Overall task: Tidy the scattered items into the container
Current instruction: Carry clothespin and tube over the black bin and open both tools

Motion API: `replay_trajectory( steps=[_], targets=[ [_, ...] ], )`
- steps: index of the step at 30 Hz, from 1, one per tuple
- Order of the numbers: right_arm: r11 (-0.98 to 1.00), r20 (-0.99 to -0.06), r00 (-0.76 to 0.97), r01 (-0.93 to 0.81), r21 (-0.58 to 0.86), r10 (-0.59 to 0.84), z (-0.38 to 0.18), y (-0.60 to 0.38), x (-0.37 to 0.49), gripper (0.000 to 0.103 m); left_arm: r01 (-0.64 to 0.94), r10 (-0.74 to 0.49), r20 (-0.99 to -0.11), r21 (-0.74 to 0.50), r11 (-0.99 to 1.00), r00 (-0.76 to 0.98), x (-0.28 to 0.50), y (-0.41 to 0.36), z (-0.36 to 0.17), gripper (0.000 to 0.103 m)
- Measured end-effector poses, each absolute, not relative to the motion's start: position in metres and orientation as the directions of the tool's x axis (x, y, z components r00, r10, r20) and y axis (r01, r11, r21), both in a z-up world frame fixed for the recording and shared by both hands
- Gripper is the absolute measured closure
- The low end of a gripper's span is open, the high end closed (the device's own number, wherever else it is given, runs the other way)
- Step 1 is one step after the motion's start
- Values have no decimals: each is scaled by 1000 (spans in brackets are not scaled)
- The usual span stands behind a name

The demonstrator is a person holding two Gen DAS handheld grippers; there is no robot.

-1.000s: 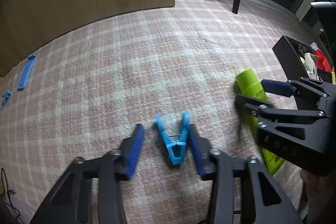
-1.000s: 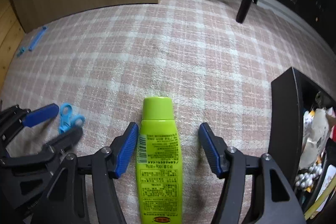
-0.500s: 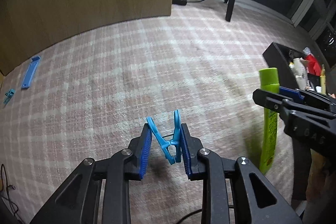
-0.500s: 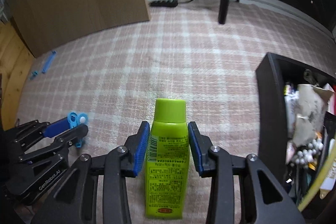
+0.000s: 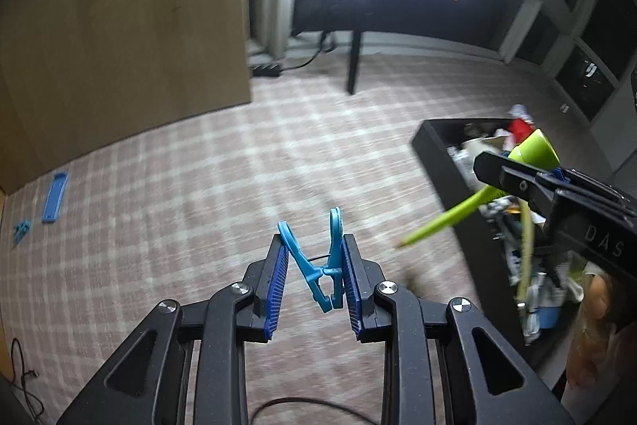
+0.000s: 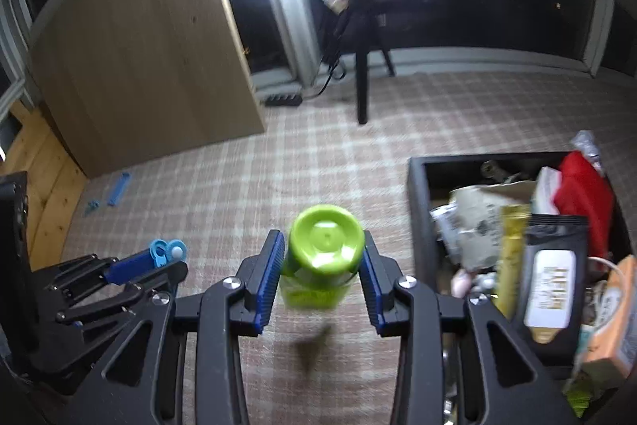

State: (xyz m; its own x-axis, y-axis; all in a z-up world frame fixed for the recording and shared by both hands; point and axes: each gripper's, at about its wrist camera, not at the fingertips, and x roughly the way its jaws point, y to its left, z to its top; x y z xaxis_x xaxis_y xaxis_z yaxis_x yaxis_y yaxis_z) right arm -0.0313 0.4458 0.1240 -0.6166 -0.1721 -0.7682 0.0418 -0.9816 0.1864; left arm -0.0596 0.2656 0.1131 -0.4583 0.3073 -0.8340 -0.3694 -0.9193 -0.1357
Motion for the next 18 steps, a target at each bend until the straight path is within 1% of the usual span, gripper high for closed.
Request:
replay_trajectory(
  steps=[3, 7, 11, 18],
  targets=[
    [-978, -749, -641, 13, 207, -167, 143, 466, -20, 67, -411, 343, -820, -147, -900, -459, -49, 279, 131, 78],
    [-982, -722, -683, -31, 185, -114, 170, 495, 2, 67, -473, 393, -803, -161, -867, -448, -41, 310, 145, 78],
    [-977, -713, -696, -87, 197, -82, 193, 532, 25, 67, -534, 449, -791, -187, -824, -416, -28, 344, 161, 78],
    [-975, -722, -691, -180, 127, 33, 217, 582, 59, 67, -638, 530, -773, -220, -738, -347, 4, 403, 183, 78]
  ],
)
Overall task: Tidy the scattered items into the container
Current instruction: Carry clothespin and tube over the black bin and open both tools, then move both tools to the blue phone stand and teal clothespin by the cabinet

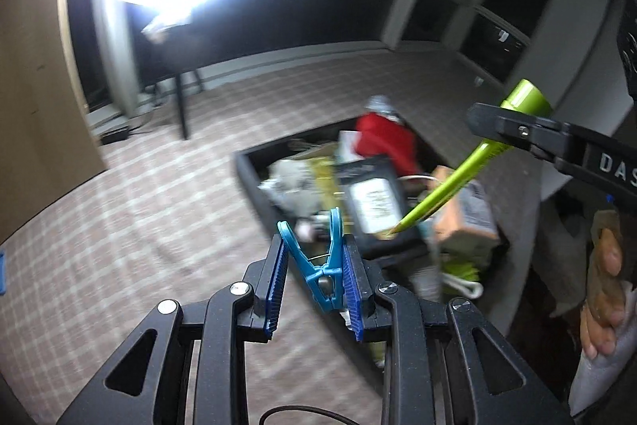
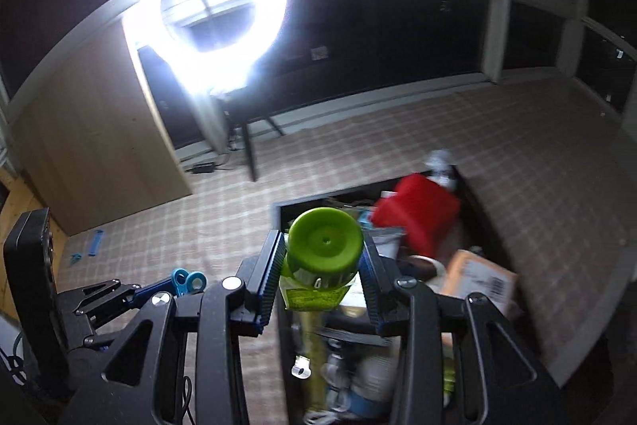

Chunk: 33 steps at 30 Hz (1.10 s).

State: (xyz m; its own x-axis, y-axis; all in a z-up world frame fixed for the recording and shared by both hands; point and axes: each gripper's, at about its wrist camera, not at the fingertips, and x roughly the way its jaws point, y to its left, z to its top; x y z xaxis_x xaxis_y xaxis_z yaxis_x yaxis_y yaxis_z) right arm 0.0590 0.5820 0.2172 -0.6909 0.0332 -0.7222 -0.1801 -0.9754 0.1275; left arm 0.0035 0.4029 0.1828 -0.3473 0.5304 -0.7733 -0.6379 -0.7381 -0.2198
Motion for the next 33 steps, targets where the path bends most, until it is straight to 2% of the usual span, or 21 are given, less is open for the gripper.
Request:
replay_trajectory(
  steps=[12, 13, 14, 15, 17, 19, 25, 33],
  targets=[
    [-956, -781, -614, -283, 77, 119, 215, 635, 59, 67, -709, 562, -784, -237, -664, -264, 28, 478, 181, 77],
    [-956, -783, -611, -284, 78, 118, 214, 637, 55, 66, -701, 553, -790, -236, -673, -265, 25, 483, 179, 73],
    [-957, -786, -608, -280, 77, 115, 213, 638, 50, 66, -689, 540, -802, -241, -684, -255, 21, 488, 176, 50],
    [-958, -792, -601, -276, 79, 108, 211, 640, 45, 65, -678, 538, -805, -252, -690, -248, 18, 491, 174, 33],
    [-945, -797, -589, -318, 80, 131, 209, 648, 36, 50, -666, 546, -792, -255, -701, -272, 13, 490, 175, 32],
    [-935, -788, -598, -343, 86, 147, 211, 655, 31, 44, -667, 534, -790, -225, -710, -302, 12, 489, 175, 32],
    [-934, -781, -608, -343, 99, 141, 211, 662, 28, 44, -660, 514, -798, -204, -723, -316, 6, 475, 172, 37],
    [-943, -785, -610, -313, 110, 110, 207, 652, 24, 44, -621, 475, -811, -184, -762, -342, -4, 447, 166, 38]
  ],
)
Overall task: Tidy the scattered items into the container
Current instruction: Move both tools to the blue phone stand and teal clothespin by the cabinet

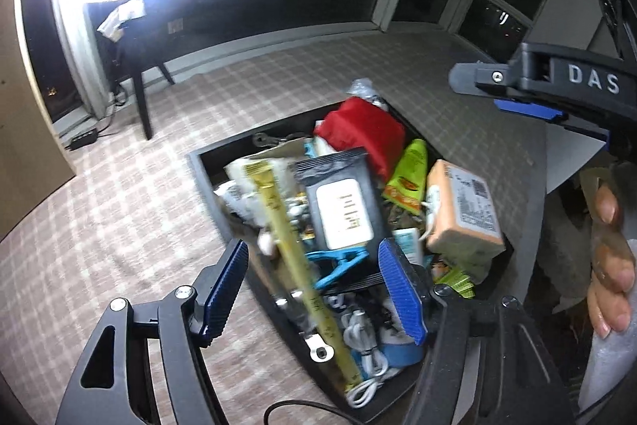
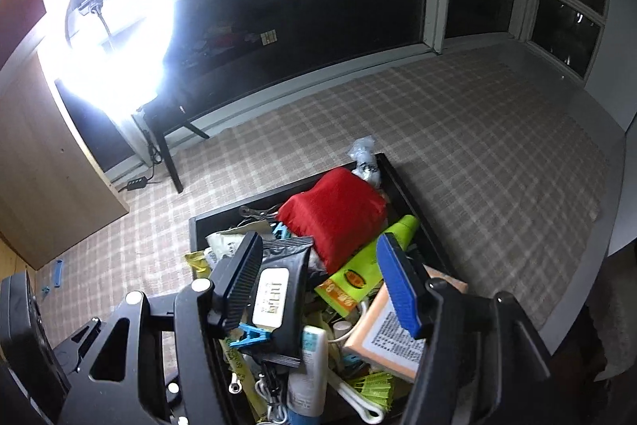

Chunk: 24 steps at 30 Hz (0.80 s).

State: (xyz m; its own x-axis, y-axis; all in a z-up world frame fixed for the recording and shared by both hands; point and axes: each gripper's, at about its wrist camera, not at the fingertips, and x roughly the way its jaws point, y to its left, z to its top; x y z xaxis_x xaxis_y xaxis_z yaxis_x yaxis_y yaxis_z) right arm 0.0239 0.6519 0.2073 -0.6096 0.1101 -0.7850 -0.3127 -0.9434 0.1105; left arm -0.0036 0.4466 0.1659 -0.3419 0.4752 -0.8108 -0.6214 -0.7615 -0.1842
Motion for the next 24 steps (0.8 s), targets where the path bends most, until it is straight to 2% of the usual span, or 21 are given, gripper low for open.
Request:
replay_trajectory(
  steps=[9, 24],
  targets=[
    [-980, -789, -612, -182, 84, 46, 200, 590, -3, 44, -489, 397, -809, -159, -858, -433, -34, 369, 161, 38],
    [-989, -847, -513, 113, 97, -142, 167, 405, -72, 44, -169, 161, -833, -82, -982, -529, -94, 129, 132, 37]
  ],
)
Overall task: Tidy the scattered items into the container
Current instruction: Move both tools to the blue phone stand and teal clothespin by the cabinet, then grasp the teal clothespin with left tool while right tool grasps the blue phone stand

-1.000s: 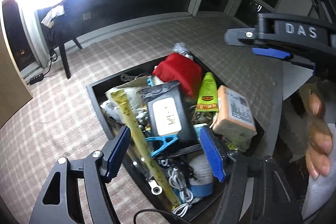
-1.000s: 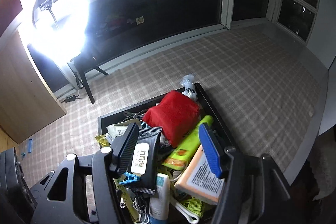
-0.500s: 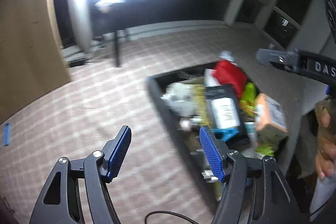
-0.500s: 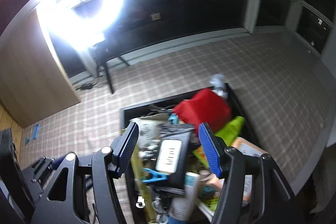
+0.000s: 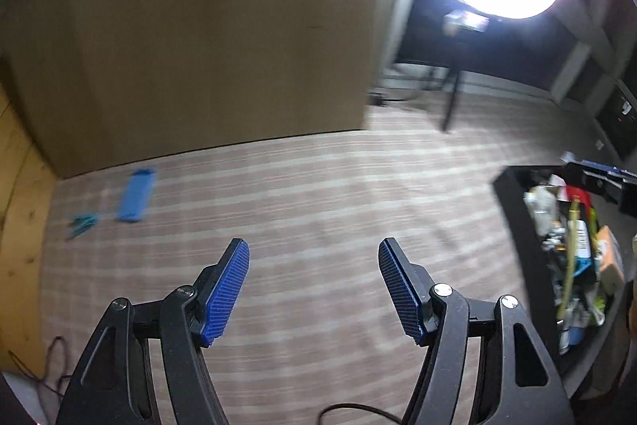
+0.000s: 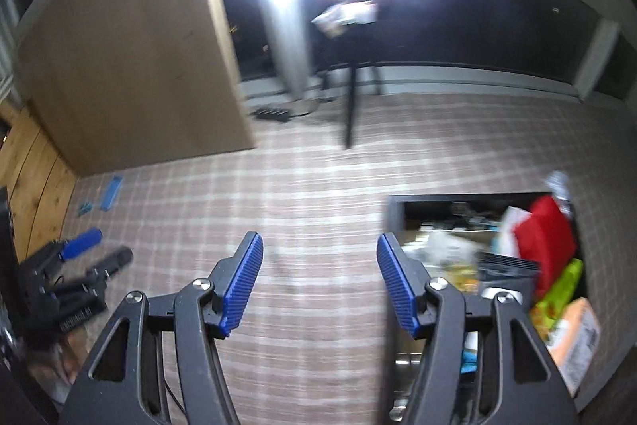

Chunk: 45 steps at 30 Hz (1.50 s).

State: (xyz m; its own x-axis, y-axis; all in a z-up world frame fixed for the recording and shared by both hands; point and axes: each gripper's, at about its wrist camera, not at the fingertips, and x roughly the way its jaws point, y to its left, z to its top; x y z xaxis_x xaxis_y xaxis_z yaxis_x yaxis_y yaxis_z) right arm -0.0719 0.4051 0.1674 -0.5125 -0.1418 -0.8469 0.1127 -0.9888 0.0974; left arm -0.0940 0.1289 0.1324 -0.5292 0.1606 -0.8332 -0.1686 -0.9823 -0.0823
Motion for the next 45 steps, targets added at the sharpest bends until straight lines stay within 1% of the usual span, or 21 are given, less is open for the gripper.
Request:
replay_trajectory(
  steps=[3, 6, 8, 13, 16, 18, 22, 24, 27, 31, 35, 38, 45],
  targets=[
    [-979, -865, -469, 166, 115, -181, 156, 357, -82, 44, -166, 125, -831, -40, -985, -542, -98, 85, 128, 37],
    [-966, -874, -432, 218, 136, -221, 147, 309, -91, 44, -154, 36, -819, 64, -986, -572, -101, 44, 123, 37],
    [-958, -877, -419, 255, 134, -234, 144, 274, -97, 44, -159, 10, -819, 99, -982, -573, -103, 21, 121, 36],
    [-936, -889, -367, 316, 157, -273, 132, 182, -115, 44, -201, 8, -853, 113, -973, -522, -118, -35, 112, 36],
    [-930, -895, -350, 332, 155, -275, 121, 131, -129, 44, -224, 15, -865, 113, -968, -502, -133, -55, 106, 35],
    [-924, -907, -307, 340, 178, -287, 109, 103, -140, 44, -231, 19, -873, 108, -967, -488, -140, -69, 100, 31],
    [-930, -932, -232, 309, 202, -279, 75, 55, -166, 44, -207, 35, -888, 68, -976, -458, -162, -93, 80, 31],
    [-933, -937, -202, 284, 222, -284, 63, 41, -176, 44, -218, 45, -891, 61, -974, -452, -169, -96, 70, 31],
    [-943, -945, -181, 245, 227, -274, 45, 22, -194, 44, -256, 32, -897, 92, -962, -441, -181, -93, 53, 31],
    [-954, -957, -179, 236, 183, -228, 28, 7, -208, 44, -281, 21, -911, 105, -954, -412, -193, -91, 32, 31],
    [-957, -960, -144, 201, 209, -240, 12, 1, -213, 44, -280, 12, -911, 114, -953, -412, -198, -92, 24, 31],
    [-961, -963, -149, 198, 193, -224, 6, -5, -215, 44, -285, 1, -908, 131, -950, -418, -200, -94, 20, 31],
    [-965, -971, -151, 212, 152, -186, -2, -24, -221, 44, -280, -3, -923, 119, -953, -385, -203, -100, 4, 31]
  ],
)
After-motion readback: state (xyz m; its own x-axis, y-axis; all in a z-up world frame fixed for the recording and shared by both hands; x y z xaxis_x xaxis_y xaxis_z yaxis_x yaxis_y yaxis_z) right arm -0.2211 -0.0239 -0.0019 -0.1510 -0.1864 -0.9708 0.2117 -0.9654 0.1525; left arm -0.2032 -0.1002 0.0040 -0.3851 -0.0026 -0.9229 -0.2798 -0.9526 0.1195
